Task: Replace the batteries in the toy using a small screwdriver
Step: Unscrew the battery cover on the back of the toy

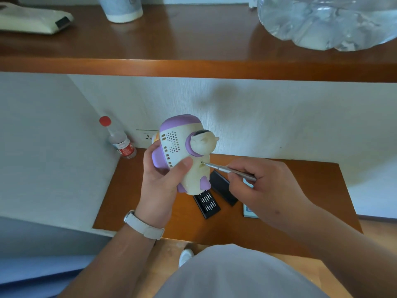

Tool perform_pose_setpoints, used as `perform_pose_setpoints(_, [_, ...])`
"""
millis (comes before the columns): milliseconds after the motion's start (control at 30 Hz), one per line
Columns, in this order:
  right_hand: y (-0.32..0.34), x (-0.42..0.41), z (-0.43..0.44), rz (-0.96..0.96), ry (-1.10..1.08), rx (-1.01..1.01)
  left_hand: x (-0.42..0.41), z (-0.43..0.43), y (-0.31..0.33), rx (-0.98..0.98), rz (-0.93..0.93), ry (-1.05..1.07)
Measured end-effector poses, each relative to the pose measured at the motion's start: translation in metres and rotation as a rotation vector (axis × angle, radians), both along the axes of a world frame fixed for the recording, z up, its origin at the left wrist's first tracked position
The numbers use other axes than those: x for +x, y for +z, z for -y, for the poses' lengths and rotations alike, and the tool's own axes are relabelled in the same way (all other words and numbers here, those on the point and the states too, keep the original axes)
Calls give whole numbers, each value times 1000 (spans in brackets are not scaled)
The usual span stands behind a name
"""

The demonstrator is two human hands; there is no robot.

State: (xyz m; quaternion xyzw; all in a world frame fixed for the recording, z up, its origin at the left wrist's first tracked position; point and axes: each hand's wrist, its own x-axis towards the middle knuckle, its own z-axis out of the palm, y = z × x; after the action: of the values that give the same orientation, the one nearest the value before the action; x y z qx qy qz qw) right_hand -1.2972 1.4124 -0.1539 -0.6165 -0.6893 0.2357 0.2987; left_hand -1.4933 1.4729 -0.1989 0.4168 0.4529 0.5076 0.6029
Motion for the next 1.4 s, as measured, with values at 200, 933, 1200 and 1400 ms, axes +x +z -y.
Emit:
perform_pose_setpoints(200, [-1, 4, -2, 45, 0, 33, 5, 2, -1, 21, -14, 34])
perform_pose_setpoints(933, [18, 14, -8, 307, -74, -144, 22, 8, 8, 144, -249, 65])
perform_pose_setpoints(1200, [21, 21, -5, 314, -47, -139, 29, 7, 12, 140, -254, 35])
perform_pose_setpoints(1400, [25, 26, -1, 288, -21, -150, 34, 9, 11, 115, -237, 11])
